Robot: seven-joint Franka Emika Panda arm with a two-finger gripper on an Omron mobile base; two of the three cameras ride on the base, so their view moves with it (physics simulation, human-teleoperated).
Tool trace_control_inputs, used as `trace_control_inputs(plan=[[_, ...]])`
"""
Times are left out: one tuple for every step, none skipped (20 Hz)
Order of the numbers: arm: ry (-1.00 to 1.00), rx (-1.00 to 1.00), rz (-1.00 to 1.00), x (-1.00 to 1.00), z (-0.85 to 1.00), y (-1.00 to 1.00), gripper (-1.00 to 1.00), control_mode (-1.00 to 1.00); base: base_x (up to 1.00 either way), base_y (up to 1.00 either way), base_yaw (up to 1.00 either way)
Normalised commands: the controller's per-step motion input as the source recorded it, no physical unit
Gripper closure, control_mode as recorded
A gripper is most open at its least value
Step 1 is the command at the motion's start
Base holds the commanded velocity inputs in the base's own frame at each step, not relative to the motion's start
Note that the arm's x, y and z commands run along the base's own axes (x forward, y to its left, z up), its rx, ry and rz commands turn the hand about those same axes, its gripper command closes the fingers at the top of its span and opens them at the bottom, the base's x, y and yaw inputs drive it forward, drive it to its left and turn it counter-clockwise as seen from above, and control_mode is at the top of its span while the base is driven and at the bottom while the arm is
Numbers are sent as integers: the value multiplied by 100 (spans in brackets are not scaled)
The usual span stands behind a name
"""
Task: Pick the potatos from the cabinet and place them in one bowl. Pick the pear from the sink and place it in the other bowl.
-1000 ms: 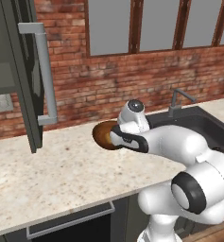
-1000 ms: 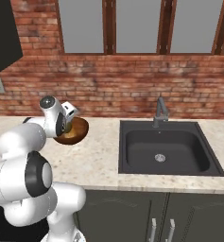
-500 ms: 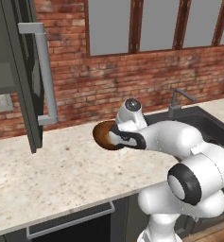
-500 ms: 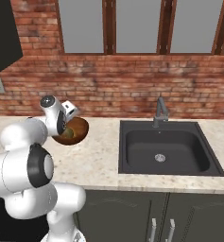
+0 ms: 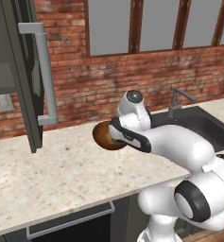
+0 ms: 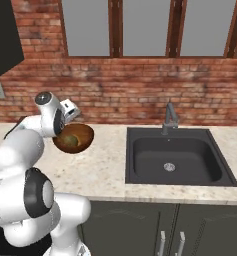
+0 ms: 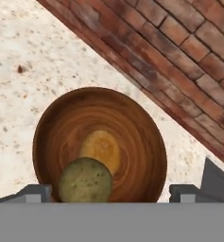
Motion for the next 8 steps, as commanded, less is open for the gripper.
trace_control_inputs(plan=[[2,8,0,-79,95,0,-100,-100,0,0,0],[4,5,0,-77,97,0,-100,-100,0,0,0],[3,2,0,-77,94,0,-100,-100,0,0,0],[8,0,0,-72,92,0,-100,-100,0,0,0],[8,0,2,-74,85,0,-100,-100,0,0,0],[9,-2,2,-71,83,0,-100,-100,0,0,0],[9,-4,1,-70,80,0,-100,-100,0,0,0],[10,-7,0,-66,70,0,-100,-100,0,0,0]])
